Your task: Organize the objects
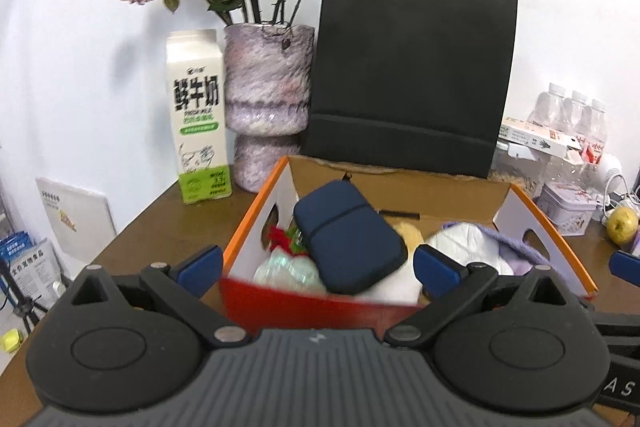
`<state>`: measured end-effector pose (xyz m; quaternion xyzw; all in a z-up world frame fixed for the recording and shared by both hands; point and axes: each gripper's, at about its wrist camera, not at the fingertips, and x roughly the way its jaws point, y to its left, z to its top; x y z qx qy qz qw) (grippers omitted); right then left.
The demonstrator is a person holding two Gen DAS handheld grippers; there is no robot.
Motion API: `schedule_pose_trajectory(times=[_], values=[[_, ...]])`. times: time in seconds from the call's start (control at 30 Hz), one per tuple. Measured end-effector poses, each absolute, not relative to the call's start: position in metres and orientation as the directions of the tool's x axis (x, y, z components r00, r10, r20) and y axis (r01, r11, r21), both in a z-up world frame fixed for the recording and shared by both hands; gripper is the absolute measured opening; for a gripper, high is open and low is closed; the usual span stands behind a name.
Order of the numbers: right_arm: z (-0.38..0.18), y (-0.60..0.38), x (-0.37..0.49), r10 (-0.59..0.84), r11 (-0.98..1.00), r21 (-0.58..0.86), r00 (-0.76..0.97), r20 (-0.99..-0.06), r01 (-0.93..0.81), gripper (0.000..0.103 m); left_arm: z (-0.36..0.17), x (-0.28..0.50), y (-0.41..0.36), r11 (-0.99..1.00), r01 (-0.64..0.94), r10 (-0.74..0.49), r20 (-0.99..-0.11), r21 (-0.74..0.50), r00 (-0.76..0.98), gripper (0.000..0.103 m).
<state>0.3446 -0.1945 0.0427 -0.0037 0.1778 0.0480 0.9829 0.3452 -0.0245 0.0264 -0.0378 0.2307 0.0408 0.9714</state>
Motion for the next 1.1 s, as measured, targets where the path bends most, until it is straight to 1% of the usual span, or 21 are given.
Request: schedule_pose_trajectory(times=[0.17, 0.6, 1.1], values=[[0.042, -0.194, 0.317, 0.103, 0.995, 0.026, 0.927, -0.360, -0.100, 0.103, 0.024, 0.315, -0.023, 0.993, -0.105, 0.069, -0.468, -0.051, 0.881, 0.103], [0.049, -0.189, 0.234, 0.113, 0.994, 0.042, 0.927, -0.357, -0.105, 0.103, 0.032, 0.232, -0.011, 0.993, -0.109, 0.077, -0.468, -0.043, 0.880, 0.103], [0.051, -0.181, 0.145, 0.145, 0.989, 0.017, 0.919, -0.366, -0.149, 0.103, 0.028, 0.142, 0.001, 0.995, -0.091, 0.058, -0.492, -0.043, 0.869, 0.103]])
